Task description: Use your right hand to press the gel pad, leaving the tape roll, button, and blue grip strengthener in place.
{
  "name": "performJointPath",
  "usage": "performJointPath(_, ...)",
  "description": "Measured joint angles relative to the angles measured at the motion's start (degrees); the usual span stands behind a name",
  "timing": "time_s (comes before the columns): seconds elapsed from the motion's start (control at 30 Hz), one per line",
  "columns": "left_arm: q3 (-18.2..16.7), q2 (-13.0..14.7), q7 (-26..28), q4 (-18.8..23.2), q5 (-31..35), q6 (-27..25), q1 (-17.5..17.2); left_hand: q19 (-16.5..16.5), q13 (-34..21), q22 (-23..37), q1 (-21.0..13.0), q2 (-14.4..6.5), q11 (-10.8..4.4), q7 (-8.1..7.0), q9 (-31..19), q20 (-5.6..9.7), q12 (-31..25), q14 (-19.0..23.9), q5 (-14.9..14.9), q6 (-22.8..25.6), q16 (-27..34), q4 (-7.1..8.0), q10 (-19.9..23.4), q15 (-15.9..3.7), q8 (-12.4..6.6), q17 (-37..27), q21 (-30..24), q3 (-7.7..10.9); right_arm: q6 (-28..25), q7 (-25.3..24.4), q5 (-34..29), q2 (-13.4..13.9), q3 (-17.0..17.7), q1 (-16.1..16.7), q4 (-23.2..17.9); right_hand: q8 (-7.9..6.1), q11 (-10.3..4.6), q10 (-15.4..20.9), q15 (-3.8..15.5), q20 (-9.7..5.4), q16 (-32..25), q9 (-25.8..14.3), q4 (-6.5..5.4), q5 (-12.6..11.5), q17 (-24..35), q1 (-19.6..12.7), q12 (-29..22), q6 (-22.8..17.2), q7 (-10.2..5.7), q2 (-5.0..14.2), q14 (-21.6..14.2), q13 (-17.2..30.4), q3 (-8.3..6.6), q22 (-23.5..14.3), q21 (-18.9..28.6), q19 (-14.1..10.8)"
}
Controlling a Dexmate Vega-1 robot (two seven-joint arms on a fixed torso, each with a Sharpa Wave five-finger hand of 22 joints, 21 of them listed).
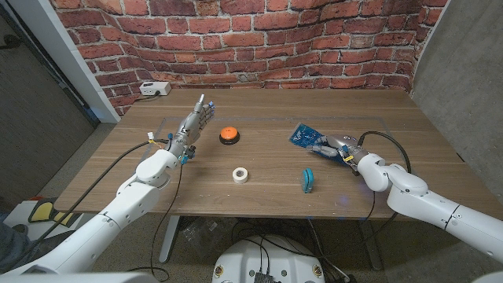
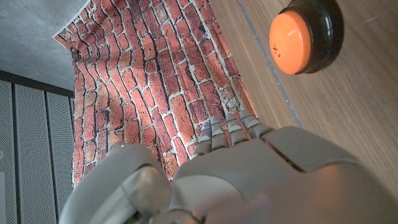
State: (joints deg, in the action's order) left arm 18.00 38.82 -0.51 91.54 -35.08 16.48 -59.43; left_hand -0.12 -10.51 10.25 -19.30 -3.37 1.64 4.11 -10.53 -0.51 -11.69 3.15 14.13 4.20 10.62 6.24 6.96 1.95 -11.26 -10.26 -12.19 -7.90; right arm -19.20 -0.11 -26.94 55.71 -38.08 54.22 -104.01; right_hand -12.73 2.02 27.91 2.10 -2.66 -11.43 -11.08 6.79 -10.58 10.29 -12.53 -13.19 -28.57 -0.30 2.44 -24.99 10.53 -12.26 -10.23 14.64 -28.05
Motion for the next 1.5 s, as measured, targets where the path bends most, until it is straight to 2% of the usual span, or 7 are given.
performJointPath(0.4, 0.0, 0.0, -0.2, 0.0, 0.0, 0.0, 0.2, 0.0, 0.0, 0.0, -0.1, -1.1, 0.31, 0.31, 0.0, 0.0, 0.0, 0.0, 0.0, 0.3, 0.0, 0.0, 0.3, 0.0, 0.0, 0.0, 0.0, 0.01, -0.9, -1.4, 0.6, 0.8, 1.0, 1.1, -1.2, 0.24, 0.31, 0.3, 0.07, -0.21, 0.0, 0.0, 0.0, 0.0, 0.1, 0.0, 0.0, 0.0, 0.0, 0.0, -0.2, 0.1, 0.0, 0.0, 0.0, -0.6)
performJointPath(0.63, 0.1, 0.1, -0.3, 0.0, 0.0, 0.0, 0.2, 0.0, 0.0, 0.0, 0.0, -1.1, 0.31, 0.31, 0.0, 0.0, 0.0, 0.0, 0.0, 0.3, 0.0, 0.02, 0.3, 0.0, 0.0, 0.0, 0.3, -0.01, -1.1, -2.1, 0.7, 1.1, 1.5, 1.5, -1.7, 0.45, 0.49, 0.5, -0.06, -0.21, 0.2, -0.1, 0.0, 0.0, 0.1, 0.0, 0.0, 0.2, -0.23, 0.0, -0.3, 0.2, 0.0, -0.1, 0.0, -1.6)
performJointPath(1.2, 0.1, 0.2, -0.5, 0.1, 0.0, 0.0, 0.3, 0.0, 0.0, 0.0, 0.0, -1.0, 0.3, 0.31, 0.0, 0.0, 0.0, 0.0, 0.0, 0.3, 0.0, -0.08, 0.3, 0.0, 0.0, 0.0, 0.3, -0.4, -0.9, -4.5, 0.9, 1.1, 2.9, 2.5, -3.1, 0.91, 0.02, -0.4, -0.6, -0.21, 0.7, -0.1, 0.0, 0.0, 0.1, -0.4, 0.5, 0.9, -0.84, 0.38, 0.2, 0.1, 0.0, 0.0, -0.1, -1.6)
performJointPath(1.33, 0.1, 0.2, -0.5, 0.1, 0.0, 0.0, 0.3, 0.0, 0.0, 0.0, 0.0, -1.0, 0.3, 0.31, 0.0, 0.0, 0.0, 0.0, 0.0, 0.3, 0.0, -0.08, 0.3, 0.0, 0.0, 0.0, 0.3, -0.39, -0.9, -4.5, 0.9, 1.1, 3.6, 3.0, -3.4, 1.52, 0.09, -1.0, -0.6, -0.21, 0.7, -0.1, 0.0, 0.0, 0.1, -0.4, 0.7, 2.6, -0.82, 0.38, 0.2, 0.1, 0.0, -0.1, -0.1, -1.6)
performJointPath(1.5, 0.1, 0.2, -0.5, 0.3, 0.0, 0.0, 0.2, 0.0, 0.0, 0.0, 0.0, -1.0, 0.2, 0.31, 0.0, 0.0, 0.0, 0.0, 0.0, 0.3, 0.0, -0.08, 0.4, 0.0, 0.0, 0.0, 0.3, -0.39, 0.1, -7.3, 2.8, 1.1, 4.6, 3.8, -3.7, 2.38, -0.24, -2.3, -1.01, -0.05, 0.7, -0.1, 0.25, 0.0, 0.1, -0.4, 1.1, 6.1, -1.3, 0.38, 0.6, 0.1, -0.25, -0.5, -0.5, -1.7)
